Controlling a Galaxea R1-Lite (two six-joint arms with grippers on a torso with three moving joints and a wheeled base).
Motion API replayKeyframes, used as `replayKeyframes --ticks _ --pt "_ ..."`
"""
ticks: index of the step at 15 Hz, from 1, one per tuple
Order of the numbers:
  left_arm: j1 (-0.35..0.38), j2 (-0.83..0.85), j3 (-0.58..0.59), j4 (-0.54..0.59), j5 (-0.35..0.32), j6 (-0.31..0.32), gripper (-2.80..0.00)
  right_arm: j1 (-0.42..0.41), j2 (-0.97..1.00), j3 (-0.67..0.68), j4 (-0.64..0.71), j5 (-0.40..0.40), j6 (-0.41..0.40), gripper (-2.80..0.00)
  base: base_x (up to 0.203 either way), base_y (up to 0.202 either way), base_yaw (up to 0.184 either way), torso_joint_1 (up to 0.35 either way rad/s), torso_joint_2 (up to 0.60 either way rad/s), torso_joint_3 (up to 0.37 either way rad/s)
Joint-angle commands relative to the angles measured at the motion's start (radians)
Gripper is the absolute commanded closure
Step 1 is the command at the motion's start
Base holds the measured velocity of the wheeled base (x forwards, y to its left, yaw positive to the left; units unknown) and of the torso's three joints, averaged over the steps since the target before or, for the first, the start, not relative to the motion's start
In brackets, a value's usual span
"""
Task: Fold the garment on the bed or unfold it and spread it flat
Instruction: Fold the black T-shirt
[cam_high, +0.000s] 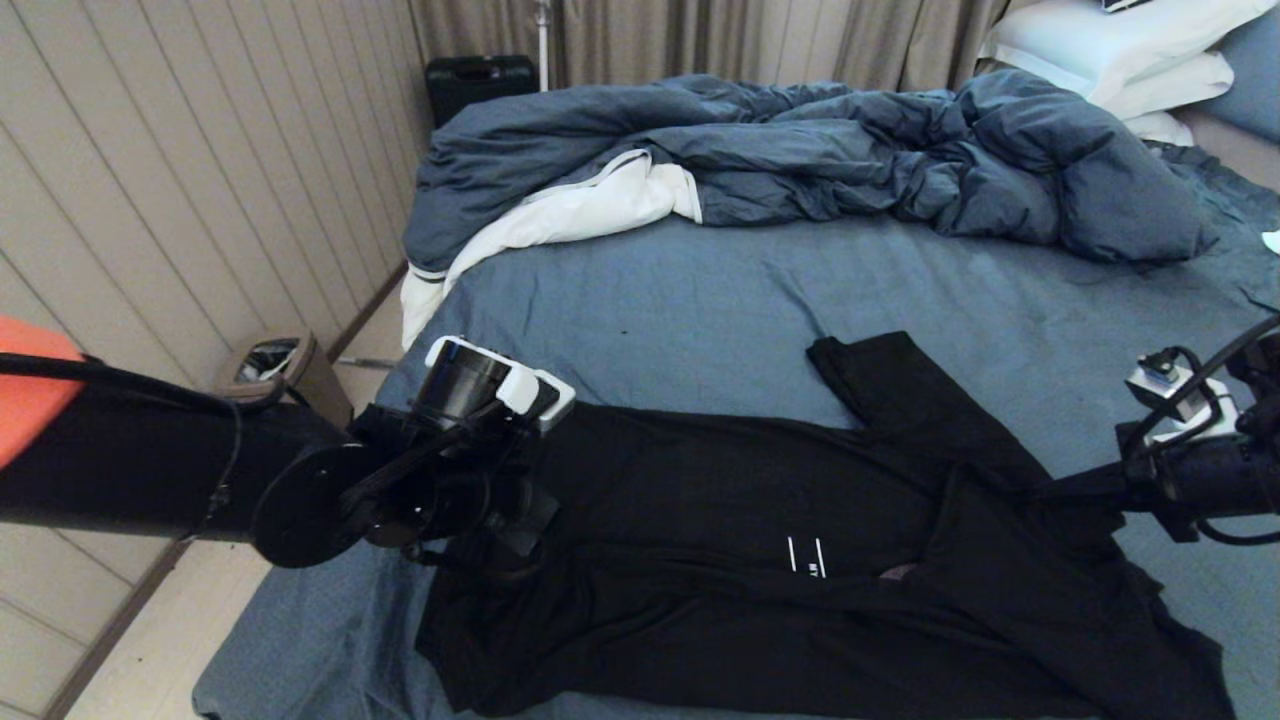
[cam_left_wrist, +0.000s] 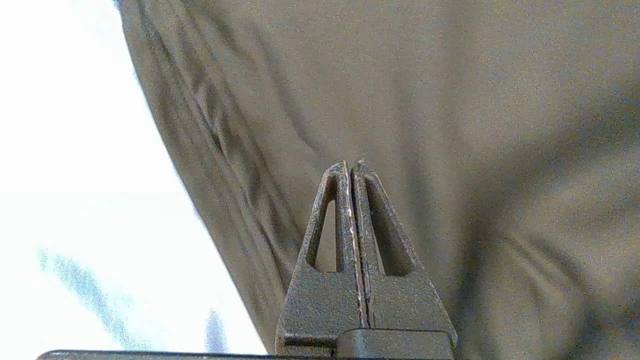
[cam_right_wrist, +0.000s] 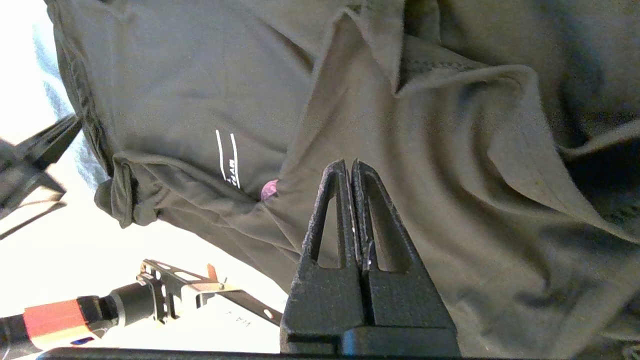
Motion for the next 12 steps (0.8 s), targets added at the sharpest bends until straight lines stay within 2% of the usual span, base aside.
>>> replayKeyframes --ticks 1,5,8,12 --pt "-0.042 -0.133 0.033 0.055 -0.018 -0.030 0.00 0.000 0.001 0.001 0.004 0.005 -0.001 0.00 0.000 0.000 0.000 0.000 0.00 0.000" --pt "-0.179 -0.254 0.047 0.314 -0.138 -0.116 0.00 0.000 0.006 0.001 0.004 0.003 -0.001 0.00 0.000 0.000 0.000 0.000 0.00 0.000" --pt "-0.254 -0.230 0.058 0.356 -0.147 -0.130 0.00 0.001 0.017 0.003 0.004 0.003 -0.002 0.00 0.000 0.000 0.000 0.000 0.00 0.000" --pt "-0.260 -0.101 0.087 0.345 -0.164 -0.127 0.00 0.001 0.015 0.006 0.004 0.003 -0.002 0.00 0.000 0.000 0.000 0.000 0.00 0.000"
